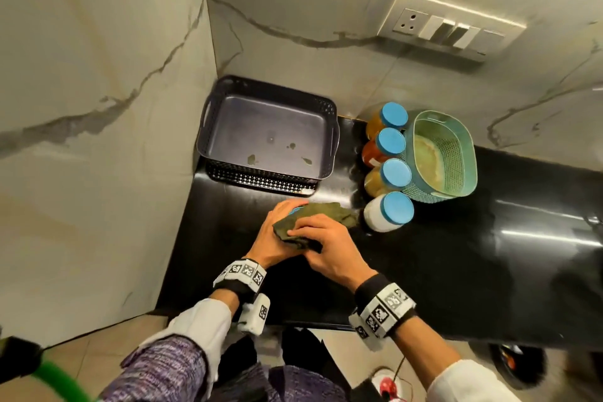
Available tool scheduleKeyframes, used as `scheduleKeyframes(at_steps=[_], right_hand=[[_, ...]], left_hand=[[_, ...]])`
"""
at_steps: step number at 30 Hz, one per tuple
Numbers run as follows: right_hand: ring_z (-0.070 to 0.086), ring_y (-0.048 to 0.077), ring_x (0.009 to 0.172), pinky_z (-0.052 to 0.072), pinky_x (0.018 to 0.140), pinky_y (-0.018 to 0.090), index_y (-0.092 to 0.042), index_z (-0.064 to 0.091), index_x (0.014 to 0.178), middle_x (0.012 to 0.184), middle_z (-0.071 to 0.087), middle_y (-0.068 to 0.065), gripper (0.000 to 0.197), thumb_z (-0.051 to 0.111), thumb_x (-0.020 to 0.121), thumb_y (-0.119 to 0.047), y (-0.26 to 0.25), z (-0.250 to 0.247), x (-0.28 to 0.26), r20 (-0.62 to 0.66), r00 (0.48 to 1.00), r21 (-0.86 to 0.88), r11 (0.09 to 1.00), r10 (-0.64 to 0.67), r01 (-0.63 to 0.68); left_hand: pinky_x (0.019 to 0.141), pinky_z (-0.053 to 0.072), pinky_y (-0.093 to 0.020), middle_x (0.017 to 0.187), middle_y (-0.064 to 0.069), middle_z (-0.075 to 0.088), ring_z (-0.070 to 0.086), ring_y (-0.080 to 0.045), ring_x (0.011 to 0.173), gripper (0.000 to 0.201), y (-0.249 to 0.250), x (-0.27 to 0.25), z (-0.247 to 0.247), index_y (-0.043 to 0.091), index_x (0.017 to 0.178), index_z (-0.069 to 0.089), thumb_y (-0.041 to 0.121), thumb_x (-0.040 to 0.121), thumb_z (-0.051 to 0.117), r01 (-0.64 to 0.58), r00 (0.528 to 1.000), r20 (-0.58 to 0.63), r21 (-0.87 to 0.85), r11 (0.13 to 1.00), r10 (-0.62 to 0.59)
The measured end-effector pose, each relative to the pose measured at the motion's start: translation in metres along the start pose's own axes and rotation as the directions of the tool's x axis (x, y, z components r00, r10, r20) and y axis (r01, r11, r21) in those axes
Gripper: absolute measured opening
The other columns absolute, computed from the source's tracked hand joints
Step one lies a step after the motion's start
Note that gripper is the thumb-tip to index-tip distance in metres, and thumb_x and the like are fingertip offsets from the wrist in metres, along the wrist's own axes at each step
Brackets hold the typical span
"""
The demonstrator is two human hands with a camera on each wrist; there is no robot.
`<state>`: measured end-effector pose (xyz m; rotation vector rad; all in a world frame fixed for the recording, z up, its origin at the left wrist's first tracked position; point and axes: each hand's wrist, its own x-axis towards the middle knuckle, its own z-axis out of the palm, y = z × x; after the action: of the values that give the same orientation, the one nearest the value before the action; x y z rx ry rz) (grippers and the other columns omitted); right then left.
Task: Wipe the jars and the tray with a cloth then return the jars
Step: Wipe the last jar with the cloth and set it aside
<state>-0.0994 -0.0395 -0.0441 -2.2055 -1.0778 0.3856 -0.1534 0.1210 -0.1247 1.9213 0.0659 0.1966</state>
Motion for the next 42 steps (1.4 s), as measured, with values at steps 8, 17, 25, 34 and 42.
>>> scheduleKeyframes(at_steps=[8, 17, 25, 34, 42], right_hand=[[0.071, 0.013, 0.085, 0.057, 0.077, 0.03, -0.015, 0.08, 0.091, 0.095, 0.076, -0.004, 0.026, 0.076, 0.069, -0.003, -0.014, -0.008, 0.054, 0.093, 0.996, 0.041, 0.999, -0.016, 0.012], [0.075, 0.012, 0.089, 0.06, 0.089, 0.034, -0.023, 0.082, 0.094, 0.093, 0.081, -0.006, 0.029, 0.072, 0.069, -0.012, -0.012, -0.006, 0.003, -0.085, 0.96, -0.005, 0.963, 0.267, -0.268], [0.072, 0.016, 0.078, 0.058, 0.074, 0.037, -0.021, 0.077, 0.088, 0.083, 0.078, -0.004, 0.016, 0.071, 0.074, -0.016, -0.009, -0.005, 0.051, -0.148, 0.944, -0.026, 0.953, 0.295, -0.302], [0.071, 0.015, 0.075, 0.057, 0.073, 0.037, -0.019, 0.076, 0.084, 0.081, 0.077, -0.004, 0.016, 0.072, 0.072, -0.01, -0.028, 0.011, 0.05, -0.078, 0.971, 0.05, 0.973, 0.228, -0.225], [0.071, 0.014, 0.081, 0.058, 0.083, 0.031, -0.024, 0.08, 0.089, 0.086, 0.079, -0.006, 0.028, 0.069, 0.068, -0.01, -0.024, 0.012, 0.015, -0.069, 0.958, -0.036, 0.959, 0.279, -0.281]], left_hand=[[0.084, 0.062, -0.053, 0.103, 0.001, 0.077, 0.075, -0.013, 0.097, 0.049, -0.004, -0.004, 0.002, 0.028, 0.108, 0.069, 0.021, 0.065, 0.091, 0.226, 0.964, -0.084, -0.239, 0.944, -0.252], [0.096, 0.059, -0.039, 0.114, 0.004, 0.073, 0.072, -0.019, 0.106, 0.06, 0.002, -0.004, 0.004, 0.019, 0.12, 0.068, 0.006, 0.067, 0.093, 0.137, 0.981, -0.093, -0.279, 0.95, -0.169], [0.091, 0.06, -0.045, 0.11, 0.005, 0.075, 0.073, -0.012, 0.101, 0.05, -0.003, -0.003, 0.008, 0.024, 0.118, 0.066, 0.009, 0.075, 0.087, 0.197, 0.965, -0.114, -0.284, 0.938, -0.237], [0.092, 0.058, -0.054, 0.106, 0.002, 0.075, 0.073, -0.018, 0.1, 0.037, -0.006, -0.004, 0.008, 0.024, 0.113, 0.066, 0.008, 0.08, 0.071, 0.207, 0.954, -0.144, -0.312, 0.927, -0.262], [0.096, 0.059, -0.046, 0.112, 0.0, 0.074, 0.073, -0.021, 0.106, 0.049, 0.005, -0.003, 0.004, 0.018, 0.119, 0.068, 0.004, 0.075, 0.082, 0.142, 0.973, -0.127, -0.341, 0.929, -0.195]])
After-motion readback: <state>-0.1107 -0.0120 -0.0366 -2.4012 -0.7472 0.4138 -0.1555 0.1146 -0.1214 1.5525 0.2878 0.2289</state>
